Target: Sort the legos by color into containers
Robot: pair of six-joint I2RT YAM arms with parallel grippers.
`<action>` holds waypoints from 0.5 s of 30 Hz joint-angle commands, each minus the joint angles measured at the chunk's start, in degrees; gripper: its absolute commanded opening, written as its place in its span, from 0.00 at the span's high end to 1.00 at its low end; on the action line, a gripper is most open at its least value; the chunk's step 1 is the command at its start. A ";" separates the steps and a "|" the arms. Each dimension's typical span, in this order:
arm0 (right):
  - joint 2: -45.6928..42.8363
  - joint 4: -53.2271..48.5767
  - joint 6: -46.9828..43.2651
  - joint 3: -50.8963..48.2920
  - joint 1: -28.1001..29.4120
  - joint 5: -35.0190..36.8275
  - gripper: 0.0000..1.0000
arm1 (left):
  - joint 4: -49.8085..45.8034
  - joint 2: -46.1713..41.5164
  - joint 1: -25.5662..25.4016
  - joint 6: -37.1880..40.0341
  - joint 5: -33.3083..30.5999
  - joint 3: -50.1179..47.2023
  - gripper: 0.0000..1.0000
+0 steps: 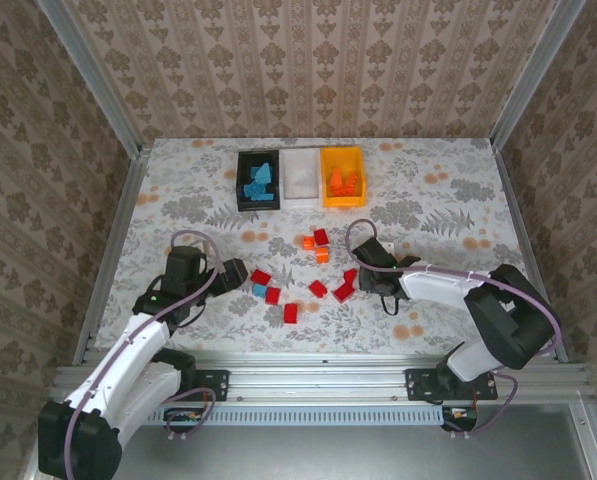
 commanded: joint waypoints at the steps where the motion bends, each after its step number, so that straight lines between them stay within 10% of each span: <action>1: -1.83 -0.97 -0.61 1.68 1.23 2.07 0.65 | -0.59 -0.69 0.50 0.52 0.92 -0.80 0.00; 15: 15.02 -4.35 -12.70 35.20 2.59 2.28 0.67 | -0.83 1.59 3.04 -0.62 3.29 -0.23 0.00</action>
